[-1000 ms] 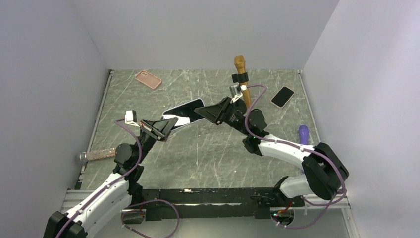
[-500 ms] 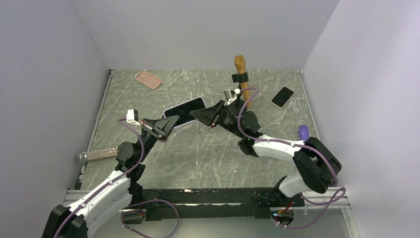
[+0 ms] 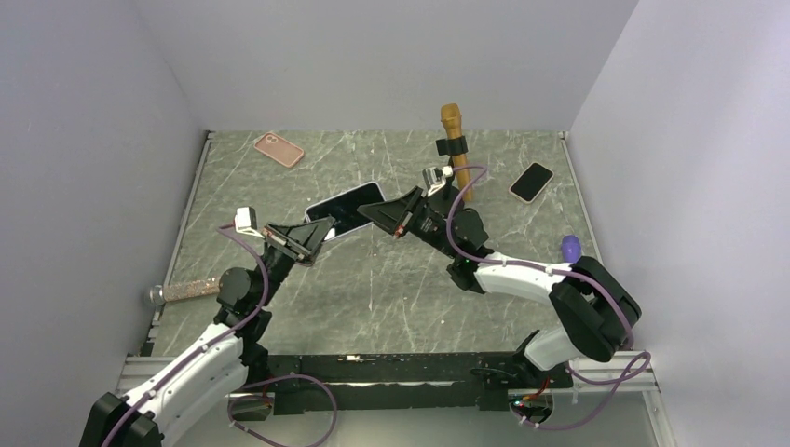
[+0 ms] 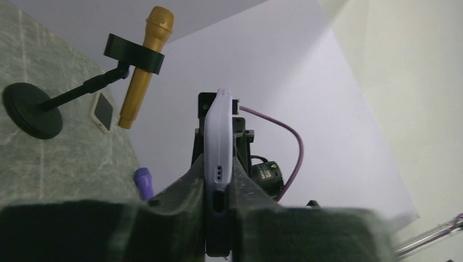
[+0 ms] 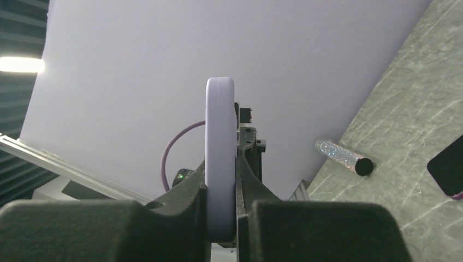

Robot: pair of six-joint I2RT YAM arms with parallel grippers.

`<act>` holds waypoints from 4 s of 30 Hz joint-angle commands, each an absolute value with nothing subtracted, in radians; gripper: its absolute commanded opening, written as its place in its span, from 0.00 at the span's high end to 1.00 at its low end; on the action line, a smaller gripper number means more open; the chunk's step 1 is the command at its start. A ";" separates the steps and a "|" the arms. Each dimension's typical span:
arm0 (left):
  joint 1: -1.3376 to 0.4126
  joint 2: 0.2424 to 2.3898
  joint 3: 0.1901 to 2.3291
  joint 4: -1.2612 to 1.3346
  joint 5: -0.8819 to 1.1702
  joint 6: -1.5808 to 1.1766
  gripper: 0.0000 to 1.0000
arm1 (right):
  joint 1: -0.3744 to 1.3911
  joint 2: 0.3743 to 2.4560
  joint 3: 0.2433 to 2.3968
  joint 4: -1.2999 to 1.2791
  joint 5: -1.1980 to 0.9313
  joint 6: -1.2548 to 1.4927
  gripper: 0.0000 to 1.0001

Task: Take the phone out of the phone case
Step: Remove the phone case from the phone.

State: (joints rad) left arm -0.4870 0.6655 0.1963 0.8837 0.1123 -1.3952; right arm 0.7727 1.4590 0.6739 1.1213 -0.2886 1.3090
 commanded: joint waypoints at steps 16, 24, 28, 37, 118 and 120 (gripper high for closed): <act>-0.495 0.350 0.562 -0.284 0.173 -0.768 0.01 | 0.538 1.198 0.763 0.425 -0.707 0.888 1.00; -0.493 0.658 0.779 -0.347 0.546 -0.525 0.04 | 0.518 1.116 0.806 0.234 -0.752 0.776 1.00; -0.492 0.747 0.798 -0.318 0.702 -0.492 0.17 | 0.507 1.114 0.776 0.348 -0.861 0.850 1.00; -0.491 0.816 0.790 -0.319 0.853 -0.438 0.41 | 0.506 1.067 0.724 0.513 -0.962 0.900 1.00; -0.505 0.492 0.336 0.600 0.611 -1.072 0.01 | 0.605 1.051 0.696 0.882 -0.508 1.147 1.00; -0.507 0.516 0.341 0.603 0.599 -1.070 0.03 | 0.620 1.049 0.699 0.878 -0.493 1.137 1.00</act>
